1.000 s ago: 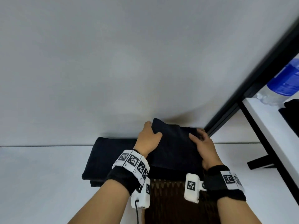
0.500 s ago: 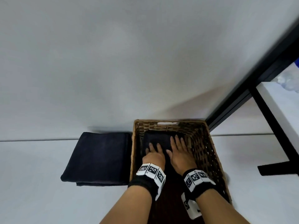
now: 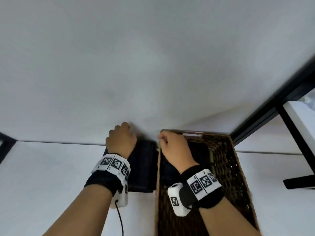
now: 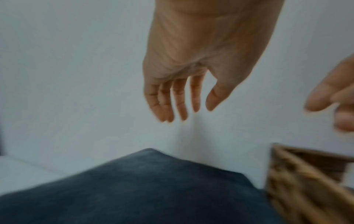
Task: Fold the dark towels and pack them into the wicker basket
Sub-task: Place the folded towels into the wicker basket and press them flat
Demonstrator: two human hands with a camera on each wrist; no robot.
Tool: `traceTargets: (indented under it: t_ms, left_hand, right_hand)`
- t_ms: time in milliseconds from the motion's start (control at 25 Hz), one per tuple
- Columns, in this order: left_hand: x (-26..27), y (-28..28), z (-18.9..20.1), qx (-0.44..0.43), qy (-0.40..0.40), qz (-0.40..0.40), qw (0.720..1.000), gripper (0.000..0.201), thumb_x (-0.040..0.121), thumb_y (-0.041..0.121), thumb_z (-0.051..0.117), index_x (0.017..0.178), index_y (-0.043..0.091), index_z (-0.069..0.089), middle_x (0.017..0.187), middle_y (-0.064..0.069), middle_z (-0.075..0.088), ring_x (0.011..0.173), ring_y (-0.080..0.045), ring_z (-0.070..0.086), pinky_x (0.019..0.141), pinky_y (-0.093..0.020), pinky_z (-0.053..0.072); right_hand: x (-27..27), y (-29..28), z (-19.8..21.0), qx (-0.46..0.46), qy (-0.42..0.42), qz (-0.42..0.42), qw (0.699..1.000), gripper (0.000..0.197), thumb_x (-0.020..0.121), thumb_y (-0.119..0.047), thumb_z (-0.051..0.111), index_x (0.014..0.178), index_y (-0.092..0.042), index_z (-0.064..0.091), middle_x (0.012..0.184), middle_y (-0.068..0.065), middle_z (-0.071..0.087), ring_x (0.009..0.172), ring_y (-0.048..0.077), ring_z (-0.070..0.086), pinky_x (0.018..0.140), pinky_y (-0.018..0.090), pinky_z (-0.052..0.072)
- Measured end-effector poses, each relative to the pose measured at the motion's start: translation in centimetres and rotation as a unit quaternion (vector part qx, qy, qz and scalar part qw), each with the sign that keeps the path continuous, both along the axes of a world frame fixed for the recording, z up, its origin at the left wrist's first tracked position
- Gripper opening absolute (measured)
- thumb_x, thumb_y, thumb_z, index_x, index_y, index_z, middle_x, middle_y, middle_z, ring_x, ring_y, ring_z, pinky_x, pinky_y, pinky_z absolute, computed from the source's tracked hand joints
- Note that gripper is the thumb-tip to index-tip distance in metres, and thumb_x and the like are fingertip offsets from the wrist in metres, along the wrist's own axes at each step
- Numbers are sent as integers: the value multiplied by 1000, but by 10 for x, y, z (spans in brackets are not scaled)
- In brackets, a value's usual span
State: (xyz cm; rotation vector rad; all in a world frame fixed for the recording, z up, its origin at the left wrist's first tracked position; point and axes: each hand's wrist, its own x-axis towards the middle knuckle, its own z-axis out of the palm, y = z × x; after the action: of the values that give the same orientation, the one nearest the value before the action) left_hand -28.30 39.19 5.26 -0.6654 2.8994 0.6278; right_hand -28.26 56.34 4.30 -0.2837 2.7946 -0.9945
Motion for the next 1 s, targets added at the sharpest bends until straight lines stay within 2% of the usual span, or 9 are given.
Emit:
traceTargets:
  t_ms: [80,160,280,480,600,800,840,920,1000]
  left_hand:
    - [16,-39,-9,-6,-155,41,987,42,91,29,53,128,11,42,131,-16,50,121,-37,48,94,-42,42]
    - [31,-58,-18,8,-226,24,974,49,88,31,58,127,8,40,130,-17,52,119,-36,52,92,-37,43]
    - [36,-66,-22,14,-199,34,979,47,85,28,60,123,6,43,124,-15,57,114,-34,56,81,-34,42]
    - [35,-71,-19,119,-183,76,973,48,82,40,66,116,7,56,119,-13,62,112,-31,59,84,-31,46]
    - [33,-64,-4,202,-124,61,970,37,79,31,67,105,8,57,106,-11,63,105,-30,60,80,-31,48]
    - [27,-26,65,262,-1,-25,965,54,78,19,64,126,16,38,115,-9,59,106,-31,58,89,-36,48]
    - [27,-16,81,281,21,-61,958,56,80,18,62,129,19,36,116,-7,58,105,-29,58,90,-37,49]
    - [25,5,108,340,58,-113,932,65,82,14,59,139,26,30,125,0,53,107,-23,57,93,-38,50]
    - [24,26,122,400,78,-136,903,78,84,12,57,148,32,19,131,12,44,114,-15,51,95,-31,46]
  right_hand:
    - [11,-41,-7,10,-80,60,995,27,93,-21,47,115,-22,64,115,5,69,109,27,62,95,39,49]
    - [23,-67,-20,57,-146,104,982,35,95,-20,47,129,-19,55,129,8,61,119,28,56,101,38,45]
    - [34,-79,-33,116,-159,126,972,41,96,-17,47,137,-12,47,134,13,52,124,31,50,104,38,41]
    - [40,-77,-41,110,-166,113,973,43,97,-14,46,140,-12,44,138,11,47,128,29,47,107,36,38]
    - [43,-73,-42,43,-160,62,984,42,98,-16,47,140,-12,44,137,10,50,127,25,48,107,32,38]
    - [30,-47,-21,-151,-118,-96,977,37,93,-36,57,123,-13,58,117,8,66,109,21,61,94,31,47]
    - [29,-42,-13,-213,-163,-121,956,44,90,-49,57,120,-17,59,116,7,67,108,21,63,94,35,50]
    - [26,-26,5,-390,-293,-194,851,52,87,-63,52,116,-21,65,115,8,69,107,24,65,96,44,50]
    - [27,1,30,-501,-366,-227,751,46,91,-55,52,108,-17,72,109,12,73,103,28,68,93,44,50]
